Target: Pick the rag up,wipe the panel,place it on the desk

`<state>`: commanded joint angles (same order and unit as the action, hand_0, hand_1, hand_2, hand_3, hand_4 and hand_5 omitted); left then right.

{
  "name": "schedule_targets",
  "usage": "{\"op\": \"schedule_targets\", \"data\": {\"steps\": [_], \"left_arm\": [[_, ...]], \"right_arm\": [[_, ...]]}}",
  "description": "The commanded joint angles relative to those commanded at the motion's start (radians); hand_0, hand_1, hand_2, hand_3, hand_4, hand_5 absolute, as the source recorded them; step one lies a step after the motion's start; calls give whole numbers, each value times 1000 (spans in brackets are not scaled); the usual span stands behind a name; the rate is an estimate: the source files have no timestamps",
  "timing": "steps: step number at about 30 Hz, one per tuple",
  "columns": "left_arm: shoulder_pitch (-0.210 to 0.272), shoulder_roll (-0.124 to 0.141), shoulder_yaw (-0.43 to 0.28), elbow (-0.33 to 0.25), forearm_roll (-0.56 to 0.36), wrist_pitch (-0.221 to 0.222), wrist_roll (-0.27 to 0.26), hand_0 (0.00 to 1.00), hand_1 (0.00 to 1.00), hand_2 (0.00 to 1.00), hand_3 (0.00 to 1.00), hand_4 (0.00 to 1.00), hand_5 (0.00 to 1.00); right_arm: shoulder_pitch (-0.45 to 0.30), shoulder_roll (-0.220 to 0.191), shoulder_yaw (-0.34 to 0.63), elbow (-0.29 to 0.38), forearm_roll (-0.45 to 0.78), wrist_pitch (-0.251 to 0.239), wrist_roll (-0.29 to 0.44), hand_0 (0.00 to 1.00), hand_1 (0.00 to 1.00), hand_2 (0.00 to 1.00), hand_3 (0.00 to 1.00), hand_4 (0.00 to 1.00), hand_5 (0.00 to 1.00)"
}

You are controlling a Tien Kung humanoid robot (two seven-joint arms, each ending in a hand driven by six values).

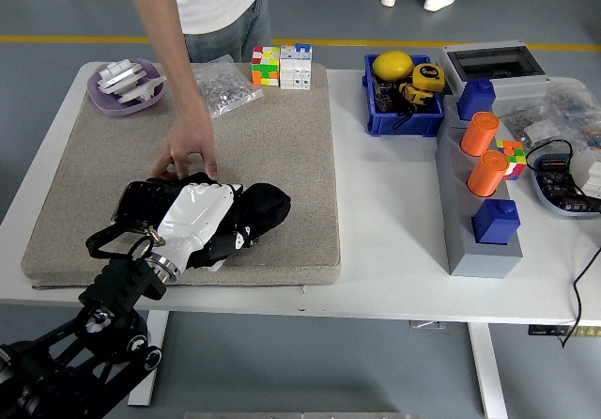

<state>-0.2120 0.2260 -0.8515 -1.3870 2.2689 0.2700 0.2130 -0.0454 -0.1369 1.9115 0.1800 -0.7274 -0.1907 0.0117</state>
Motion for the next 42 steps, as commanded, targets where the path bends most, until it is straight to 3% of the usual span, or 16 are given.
{"op": "schedule_targets", "data": {"steps": [9,14,28,42], "left_arm": [[10,-4,-54,39,0,3,-2,271,278,522,464,98,2],[5,7,-92,51,0,-9,8,271,280,523,468,112,2],[9,24,-227,128,0,-13,8,281,290,525,471,123,2],[33,25,-366,165,0,-6,2,281,293,526,471,122,2]], "right_arm": [[0,-1,1,0,-5,2,1,712,634,668,557,953,408],[1,0,0,0,-3,2,1,713,634,668,557,953,407],[2,2,20,0,-22,13,6,713,633,667,557,954,407],[1,5,23,0,-25,18,8,713,633,667,558,955,406]]}}
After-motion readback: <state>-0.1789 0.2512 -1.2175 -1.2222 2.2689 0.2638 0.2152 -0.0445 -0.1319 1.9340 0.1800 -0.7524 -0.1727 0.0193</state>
